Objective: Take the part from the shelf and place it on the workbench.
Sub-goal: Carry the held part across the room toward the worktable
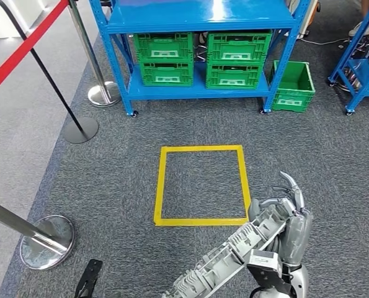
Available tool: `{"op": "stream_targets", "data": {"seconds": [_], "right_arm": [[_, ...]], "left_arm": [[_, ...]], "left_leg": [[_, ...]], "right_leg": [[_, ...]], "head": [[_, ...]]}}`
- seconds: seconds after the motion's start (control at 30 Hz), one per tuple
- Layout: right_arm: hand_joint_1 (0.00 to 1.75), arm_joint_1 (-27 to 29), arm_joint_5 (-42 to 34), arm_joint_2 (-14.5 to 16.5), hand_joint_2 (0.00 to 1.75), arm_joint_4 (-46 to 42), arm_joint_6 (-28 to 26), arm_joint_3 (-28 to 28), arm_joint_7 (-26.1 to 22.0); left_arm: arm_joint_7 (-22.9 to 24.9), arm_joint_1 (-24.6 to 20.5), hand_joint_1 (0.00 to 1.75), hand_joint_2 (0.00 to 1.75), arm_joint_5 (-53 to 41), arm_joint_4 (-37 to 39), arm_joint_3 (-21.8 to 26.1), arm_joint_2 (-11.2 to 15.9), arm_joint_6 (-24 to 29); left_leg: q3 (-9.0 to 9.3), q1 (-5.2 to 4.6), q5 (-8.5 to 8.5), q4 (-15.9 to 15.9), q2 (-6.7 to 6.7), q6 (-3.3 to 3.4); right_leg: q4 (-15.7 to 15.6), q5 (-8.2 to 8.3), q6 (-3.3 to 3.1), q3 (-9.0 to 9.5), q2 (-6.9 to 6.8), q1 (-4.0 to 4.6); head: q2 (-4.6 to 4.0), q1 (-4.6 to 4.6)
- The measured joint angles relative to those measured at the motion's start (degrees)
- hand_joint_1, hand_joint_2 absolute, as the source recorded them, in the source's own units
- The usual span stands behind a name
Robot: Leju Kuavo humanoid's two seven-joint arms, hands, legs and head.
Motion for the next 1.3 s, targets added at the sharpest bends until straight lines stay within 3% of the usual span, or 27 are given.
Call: {"op": "stream_targets", "data": {"seconds": [0.03, 0.1, 0.17, 0.23, 0.27, 0.3, 0.37, 0.43, 0.5, 0.57, 0.63, 0.7, 0.73, 0.77, 0.8, 0.87, 0.93, 1.0, 1.07, 1.1, 1.2, 1.23, 1.27, 1.3], "right_arm": [[1.75, 0.0, -0.3, 0.0, 1.75, -0.1, 0.0, 0.1, 0.0], [1.75, 0.0, -0.7, 0.0, 1.75, -0.3, 0.0, 0.2, -0.2], [1.75, 0.0, -0.9, 0.0, 1.75, -0.4, 0.0, 0.2, -0.3], [1.75, 0.1, -1.0, -0.1, 1.75, -0.4, 0.0, 0.2, -0.4], [1.75, 0.1, -1.0, -0.1, 1.75, -0.4, 0.0, 0.2, -0.4], [1.75, 0.1, -1.0, -0.1, 1.75, -0.4, 0.0, 0.2, -0.4], [1.75, 0.1, -1.0, -0.1, 1.75, -0.3, 0.0, 0.2, -0.4], [1.75, 0.0, -1.0, -0.2, 1.75, -0.4, 0.0, 0.2, -0.4], [1.75, 0.0, -1.0, -0.2, 1.75, -0.4, -0.1, 0.2, -0.5], [1.75, 0.1, -1.0, -0.2, 1.75, -0.4, -0.1, 0.2, -0.5], [1.75, 0.0, -1.0, -0.2, 1.75, -0.4, -0.1, 0.2, -0.5], [1.75, 0.1, -1.0, -0.2, 1.75, -0.4, -0.1, 0.2, -0.5], [1.75, 0.1, -1.0, -0.2, 1.75, -0.4, -0.1, 0.3, -0.5], [1.75, 0.1, -1.0, -0.2, 1.75, -0.4, -0.1, 0.3, -0.5], [1.75, 0.1, -1.1, -0.2, 1.75, -0.4, -0.1, 0.3, -0.6], [1.75, 0.0, -1.1, -0.2, 1.75, -0.4, -0.1, 0.3, -0.6], [1.75, -0.2, -1.1, -0.2, 1.75, -0.4, -0.1, 0.3, -0.6], [1.75, -0.2, -1.2, -0.2, 1.75, -0.4, -0.1, 0.3, -0.6], [1.75, -0.2, -1.2, -0.2, 1.75, -0.4, -0.1, 0.3, -0.6], [1.75, -0.3, -1.2, -0.2, 1.75, -0.4, -0.1, 0.3, -0.6], [1.75, -0.4, -1.2, -0.2, 1.75, -0.4, -0.1, 0.3, -0.6], [1.75, -0.4, -1.2, -0.2, 1.75, -0.4, -0.1, 0.3, -0.6], [1.75, -0.3, -1.2, -0.2, 1.75, -0.4, -0.1, 0.3, -0.6], [1.75, -0.3, -1.2, -0.3, 1.75, -0.4, -0.1, 0.3, -0.6]], "left_arm": [[0.0, 0.0, 0.0, 1.75, 0.0, 0.0, 0.0, 0.0, 0.0], [-0.1, -0.1, 0.0, 1.75, 0.0, 0.0, 0.0, -0.1, 0.0], [-0.1, -0.1, 0.0, 1.75, 0.0, 0.0, 0.0, -0.2, 0.0], [-0.1, 0.0, 0.0, 1.75, 0.0, 0.0, 0.0, -0.3, 0.0], [-0.1, 0.0, 0.0, 1.75, 0.0, 0.0, 0.0, -0.3, 0.0], [-0.1, 0.0, 0.0, 1.75, 0.0, 0.0, 0.0, -0.3, 0.0], [-0.1, 0.0, 0.0, 1.75, 0.0, 0.0, 0.0, -0.2, 0.0], [-0.1, 0.0, 0.0, 1.75, -0.1, 0.0, 0.0, 0.0, 0.0], [-0.2, 0.1, 0.0, 1.75, -0.1, 0.0, 0.0, 0.1, 0.0], [-0.2, 0.3, 0.0, 1.75, -0.1, 0.0, 0.0, 0.1, 0.0], [-0.2, 0.3, 0.0, 1.75, -0.1, 0.0, 0.0, 0.0, 0.0], [-0.2, 0.3, 0.0, 1.75, -0.1, 0.0, 0.0, 0.0, 0.0], [-0.2, 0.3, 0.0, 1.75, -0.1, 0.0, 0.0, -0.1, 0.0], [-0.2, 0.3, 0.0, 1.75, -0.1, 0.0, 0.0, -0.1, 0.0], [-0.2, 0.3, 0.0, 1.75, -0.1, 0.0, 0.0, -0.1, 0.0], [-0.2, 0.3, 0.0, 1.75, -0.1, 0.0, 0.0, -0.1, 0.0], [-0.2, 0.2, 0.0, 1.75, -0.1, 0.0, 0.0, -0.1, 0.0], [-0.2, 0.1, 0.0, 1.75, -0.2, 0.0, 0.0, -0.2, 0.0], [-0.2, 0.1, 0.0, 1.75, -0.2, 0.0, 0.0, -0.2, 0.0], [-0.2, 0.1, 0.0, 1.75, -0.2, 0.0, 0.0, -0.2, 0.0], [-0.2, 0.2, 0.0, 1.75, -0.2, 0.0, 0.0, -0.3, 0.0], [-0.2, 0.3, 0.0, 1.75, -0.2, 0.0, 0.0, -0.3, 0.0], [-0.2, 0.3, 0.0, 1.75, -0.2, 0.0, 0.0, -0.4, 0.0], [-0.2, 0.3, 0.0, 1.75, -0.1, 0.0, 0.0, -0.4, 0.0]], "left_leg": [[0.28, 0.07, 0.34, -0.7, 0.07, 0.38], [0.97, 0.45, 1.25, -2.3, 0.28, 0.84], [1.03, 0.71, 1.59, -2.7, 0.43, 0.86], [0.66, 0.89, 1.71, -2.5, 0.47, 0.59], [0.41, 1.07, 1.76, -2.2, 0.47, 0.33], [0.11, 1.34, 1.75, -1.9, 0.48, -0.02], [-0.63, 1.74, 1.45, -0.5, 0.44, -1.07], [-1.33, 1.7, 1.04, 0.9, 0.39, -1.95], [-1.66, 1.64, 1.22, 1.2, 0.37, -2.34], [-2.15, 1.82, 0.58, 2.0, 0.36, -2.67], [-4.34, 1.83, -3.17, 7.1, 0.31, -2.79], [-7.76, 1.7, -7.78, 15.5, 0.27, -2.61], [-8.77, 1.65, -8.95, 18.4, 0.26, -2.45], [-8.71, 1.6, -9.0, 19.3, 0.24, -2.21], [-7.43, 1.55, -8.03, 17.7, 0.18, -1.91], [-2.63, 1.46, -5.14, 10.2, -0.43, -1.21], [0.75, 1.32, -3.97, 4.3, -1.15, -1.0], [1.22, 1.05, -4.0, 3.0, -1.28, -1.01], [1.22, 1.07, -3.64, 2.6, -1.01, -0.45], [1.26, 1.12, -3.48, 2.4, -0.84, -0.08], [1.24, 0.82, -3.37, 2.3, -0.23, 0.61], [1.23, 0.66, -3.36, 2.3, -0.02, 0.7], [1.21, 0.54, -3.36, 2.3, 0.16, 0.76], [1.23, 0.48, -3.36, 2.4, 0.29, 0.76]], "right_leg": [[-0.1, 0.0, 0.31, -0.04, -0.01, -0.04], [2.4, -1.96, 0.79, -1.2, -0.01, 0.04], [9.5, -5.94, 1.42, -4.26, -0.03, -0.34], [15.1, -8.0, 2.21, -6.7, -0.06, -0.87], [15.0, -7.46, 2.62, -6.51, -0.1, -1.13], [12.5, -5.95, 3.06, -5.09, -0.2, -1.42], [5.0, -2.95, 3.99, -1.06, -0.51, -1.99], [1.9, -2.03, 3.33, 0.54, -0.36, -2.19], [2.7, -1.93, 1.72, -0.08, 0.09, -2.06], [3.0, -1.51, 0.77, -0.61, 0.24, -1.99], [3.0, -1.05, 0.0, -1.15, 0.32, -1.91], [3.0, -0.71, -0.37, -1.77, 0.4, -1.7], [3.0, -0.58, -0.41, -2.01, 0.46, -1.59], [3.0, -0.47, -0.38, -2.19, 0.57, -1.5], [3.0, -0.37, -0.3, -2.29, 0.72, -1.45], [3.0, -0.23, -0.04, -2.37, 1.07, -1.41], [3.1, -0.07, 0.53, -2.6, 1.38, -1.32], [2.7, 0.3, 1.39, -2.74, 1.57, -1.41], [2.7, 0.13, 2.12, -2.97, 1.49, -1.65], [4.0, -0.79, 2.34, -3.57, 1.23, -1.65], [14.1, -6.13, 2.58, -8.05, 0.31, -1.53], [17.2, -7.22, 2.61, -9.36, 0.21, -1.48], [18.4, -7.3, 2.58, -9.81, 0.15, -1.39], [17.3, -6.27, 2.49, -9.07, 0.09, -1.29]], "head": [[0.0, -0.02], [0.0, 0.14], [0.0, 0.34], [0.0, 0.33], [0.0, 0.33], [0.0, 0.33], [0.0, 0.42], [0.0, 0.36], [0.0, -0.01], [0.0, -0.32], [0.0, -0.57], [0.0, -0.77], [0.0, -0.83], [0.0, -0.81], [0.0, -0.82], [0.0, -0.83], [0.0, -0.78], [0.0, -0.76], [0.0, -0.72], [0.0, -0.6], [0.0, -0.28], [0.0, -0.28], [0.0, -0.28], [0.0, -0.28]]}}
